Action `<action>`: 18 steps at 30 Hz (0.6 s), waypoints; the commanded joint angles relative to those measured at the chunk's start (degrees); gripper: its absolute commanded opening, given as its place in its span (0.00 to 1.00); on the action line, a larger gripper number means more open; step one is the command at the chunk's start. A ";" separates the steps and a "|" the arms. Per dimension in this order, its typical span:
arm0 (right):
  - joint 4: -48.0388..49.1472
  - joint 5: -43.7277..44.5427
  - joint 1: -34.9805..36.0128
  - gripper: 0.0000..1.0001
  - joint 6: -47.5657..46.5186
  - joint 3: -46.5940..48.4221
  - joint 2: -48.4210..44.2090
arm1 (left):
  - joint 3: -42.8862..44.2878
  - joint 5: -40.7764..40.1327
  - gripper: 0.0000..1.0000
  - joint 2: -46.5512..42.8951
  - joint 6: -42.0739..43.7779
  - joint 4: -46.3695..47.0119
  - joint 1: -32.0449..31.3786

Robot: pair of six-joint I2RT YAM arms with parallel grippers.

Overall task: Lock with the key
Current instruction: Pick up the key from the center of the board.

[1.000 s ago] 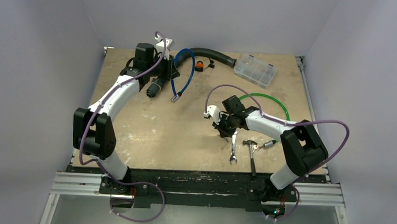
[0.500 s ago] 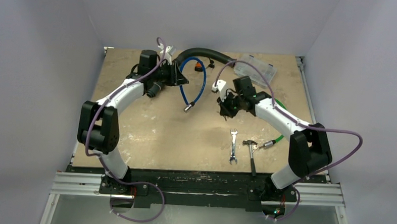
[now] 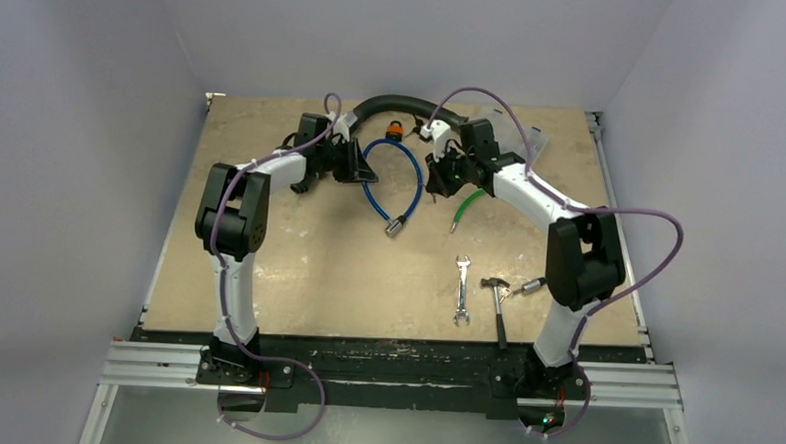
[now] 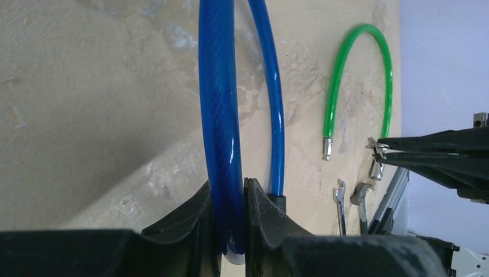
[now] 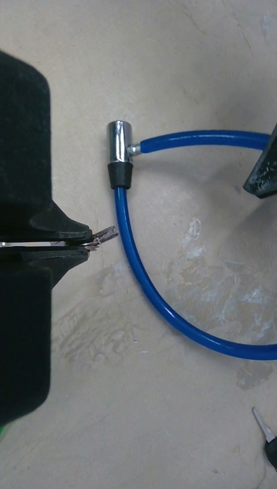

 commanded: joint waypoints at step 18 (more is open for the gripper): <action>3.21 4.89 -0.42 0.00 6.43 16.35 14.52 | -1.70 -14.53 0.21 -5.81 0.98 -1.05 3.68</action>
